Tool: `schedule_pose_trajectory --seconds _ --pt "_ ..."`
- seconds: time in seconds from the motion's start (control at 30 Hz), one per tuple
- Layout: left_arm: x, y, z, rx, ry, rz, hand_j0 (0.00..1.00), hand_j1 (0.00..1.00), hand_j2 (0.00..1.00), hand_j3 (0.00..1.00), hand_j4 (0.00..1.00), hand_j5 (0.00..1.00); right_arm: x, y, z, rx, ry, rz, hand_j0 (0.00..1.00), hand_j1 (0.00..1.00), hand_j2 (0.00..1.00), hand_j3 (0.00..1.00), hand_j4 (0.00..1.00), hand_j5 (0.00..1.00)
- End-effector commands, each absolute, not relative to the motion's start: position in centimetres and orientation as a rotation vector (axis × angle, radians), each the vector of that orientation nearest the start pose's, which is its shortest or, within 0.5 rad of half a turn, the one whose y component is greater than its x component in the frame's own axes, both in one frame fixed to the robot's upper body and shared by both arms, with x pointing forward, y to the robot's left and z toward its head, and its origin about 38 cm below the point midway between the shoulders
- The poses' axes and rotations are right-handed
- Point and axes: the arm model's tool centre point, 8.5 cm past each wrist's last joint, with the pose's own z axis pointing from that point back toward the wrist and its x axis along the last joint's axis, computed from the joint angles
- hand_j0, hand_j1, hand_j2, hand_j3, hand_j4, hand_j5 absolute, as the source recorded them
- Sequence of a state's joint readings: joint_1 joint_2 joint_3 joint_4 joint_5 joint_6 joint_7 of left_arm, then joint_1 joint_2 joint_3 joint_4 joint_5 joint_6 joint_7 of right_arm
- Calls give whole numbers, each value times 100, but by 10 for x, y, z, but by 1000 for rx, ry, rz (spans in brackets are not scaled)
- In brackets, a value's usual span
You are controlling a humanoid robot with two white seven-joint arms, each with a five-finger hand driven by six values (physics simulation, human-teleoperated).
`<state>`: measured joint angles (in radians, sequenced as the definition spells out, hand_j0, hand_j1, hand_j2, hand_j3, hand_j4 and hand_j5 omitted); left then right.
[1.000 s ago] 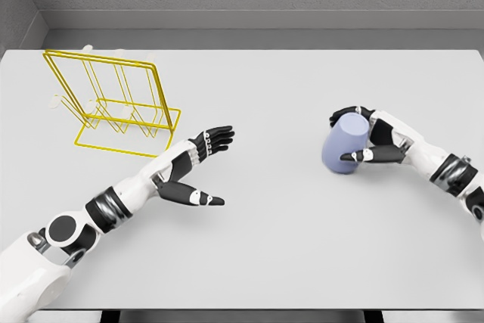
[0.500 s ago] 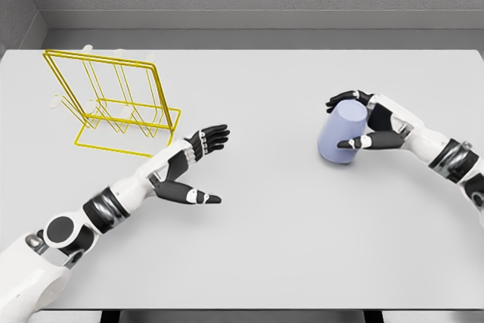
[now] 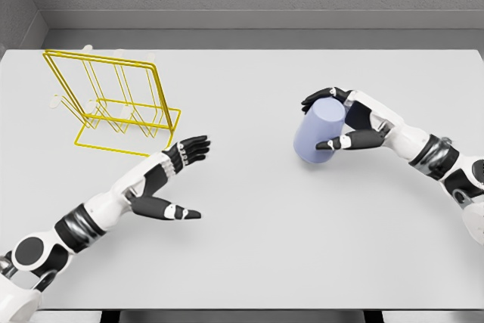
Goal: Place the cup on the cup holder with both arms
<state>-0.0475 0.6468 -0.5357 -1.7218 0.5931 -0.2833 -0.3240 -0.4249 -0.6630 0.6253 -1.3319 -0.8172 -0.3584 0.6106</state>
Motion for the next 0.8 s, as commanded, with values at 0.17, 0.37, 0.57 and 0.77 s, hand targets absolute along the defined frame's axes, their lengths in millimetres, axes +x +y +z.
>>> schedule_pose_trajectory --seconds 0.17,0.37,0.57,0.77 --pt "315 239 106 -610 -1585 -731 100 100 100 100 100 100 408 -242 128 773 -1597 809 67 67 67 67 67 67" --pt "316 239 107 -605 -1586 -731 100 100 100 100 100 100 402 -222 116 822 -1560 820 67 67 67 67 67 67" --pt "317 240 106 -599 -1580 -724 100 100 100 100 100 100 402 -207 112 853 -1547 827 67 67 67 67 67 67" --pt "317 240 105 -596 -1578 -725 100 100 100 100 100 100 403 -188 108 855 -1531 891 66 66 66 66 66 66"
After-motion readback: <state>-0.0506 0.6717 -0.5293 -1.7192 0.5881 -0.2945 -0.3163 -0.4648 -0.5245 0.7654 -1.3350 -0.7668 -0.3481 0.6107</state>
